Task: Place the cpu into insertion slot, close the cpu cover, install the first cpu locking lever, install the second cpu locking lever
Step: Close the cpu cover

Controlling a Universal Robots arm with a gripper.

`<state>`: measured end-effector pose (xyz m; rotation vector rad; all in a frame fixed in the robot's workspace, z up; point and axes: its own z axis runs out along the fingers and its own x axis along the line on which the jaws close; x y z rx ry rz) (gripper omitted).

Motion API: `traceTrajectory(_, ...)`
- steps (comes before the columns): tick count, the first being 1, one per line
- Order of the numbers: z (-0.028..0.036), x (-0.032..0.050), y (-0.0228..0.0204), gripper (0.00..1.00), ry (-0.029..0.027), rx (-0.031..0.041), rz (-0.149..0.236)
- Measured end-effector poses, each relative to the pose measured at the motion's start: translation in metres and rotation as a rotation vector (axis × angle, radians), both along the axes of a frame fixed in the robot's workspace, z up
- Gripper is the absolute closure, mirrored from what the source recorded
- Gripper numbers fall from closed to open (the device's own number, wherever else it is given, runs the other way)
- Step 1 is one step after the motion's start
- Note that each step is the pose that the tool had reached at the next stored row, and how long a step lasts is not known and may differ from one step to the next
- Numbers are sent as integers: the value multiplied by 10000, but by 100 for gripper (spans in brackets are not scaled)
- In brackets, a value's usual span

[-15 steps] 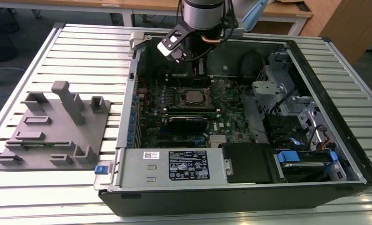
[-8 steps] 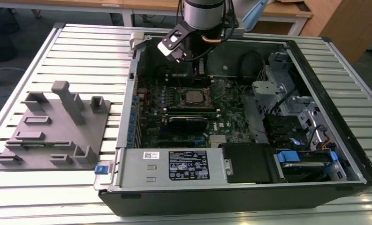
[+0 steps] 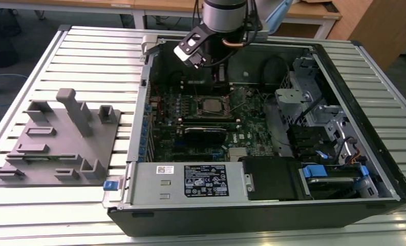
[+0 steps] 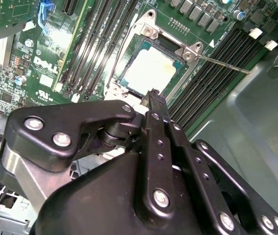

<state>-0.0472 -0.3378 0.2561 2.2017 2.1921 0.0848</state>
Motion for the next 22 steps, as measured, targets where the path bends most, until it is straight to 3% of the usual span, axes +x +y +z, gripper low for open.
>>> traceTrajectory(22,10,49,0,89,0,3,0)
